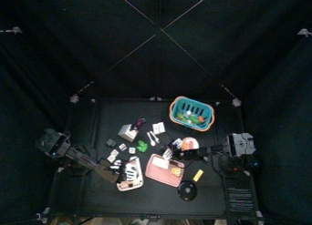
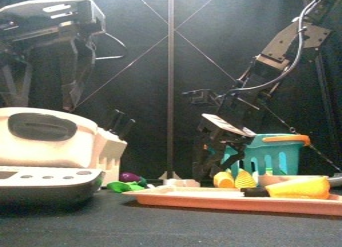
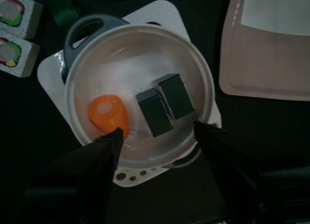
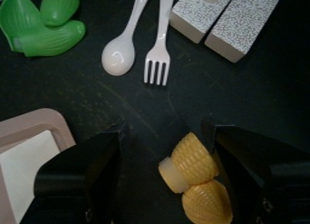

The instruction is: Grab green sushi pieces

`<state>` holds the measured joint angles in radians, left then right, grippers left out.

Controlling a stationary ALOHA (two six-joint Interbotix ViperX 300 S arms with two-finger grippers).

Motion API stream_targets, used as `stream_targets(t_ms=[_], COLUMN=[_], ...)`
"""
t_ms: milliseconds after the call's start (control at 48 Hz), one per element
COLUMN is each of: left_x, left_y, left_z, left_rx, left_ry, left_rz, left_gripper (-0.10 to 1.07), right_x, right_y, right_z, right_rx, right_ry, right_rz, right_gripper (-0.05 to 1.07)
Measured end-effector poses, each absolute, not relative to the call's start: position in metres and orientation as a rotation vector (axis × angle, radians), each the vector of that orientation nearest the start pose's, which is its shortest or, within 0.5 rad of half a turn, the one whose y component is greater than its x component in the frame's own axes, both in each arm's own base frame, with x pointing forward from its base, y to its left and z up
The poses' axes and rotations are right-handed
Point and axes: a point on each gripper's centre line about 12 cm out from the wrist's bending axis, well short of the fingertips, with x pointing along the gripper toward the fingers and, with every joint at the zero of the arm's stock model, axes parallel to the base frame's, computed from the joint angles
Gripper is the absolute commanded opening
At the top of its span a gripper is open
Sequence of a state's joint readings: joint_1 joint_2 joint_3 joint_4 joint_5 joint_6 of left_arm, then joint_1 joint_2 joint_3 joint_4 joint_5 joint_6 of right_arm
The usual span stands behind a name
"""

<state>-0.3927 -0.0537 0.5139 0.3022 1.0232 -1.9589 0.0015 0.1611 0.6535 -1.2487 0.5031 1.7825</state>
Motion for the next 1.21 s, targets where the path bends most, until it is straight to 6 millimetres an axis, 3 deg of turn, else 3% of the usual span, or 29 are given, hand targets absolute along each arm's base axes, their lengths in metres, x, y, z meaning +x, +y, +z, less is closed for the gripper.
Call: stream_targets(t_ms=[458, 1208], left_x=[0.317, 0.312], left_y=[-0.079, -0.08], left_z=[0.181, 0.162], left_rx=[-1.072, -1.14], left_ry=[0.952, 1.001], left_rz=[1.063, 1.094], left_gripper=[0.97, 0.97], right_x=[0.371, 0.371], right_y=[-0.053, -0.051], right_z=[0.108, 0.108], right_rx=[0.287, 0.283], right_ry=[0.806, 0.806], right_rz=[-0.69, -0.683], right_gripper=[0.95, 0.95])
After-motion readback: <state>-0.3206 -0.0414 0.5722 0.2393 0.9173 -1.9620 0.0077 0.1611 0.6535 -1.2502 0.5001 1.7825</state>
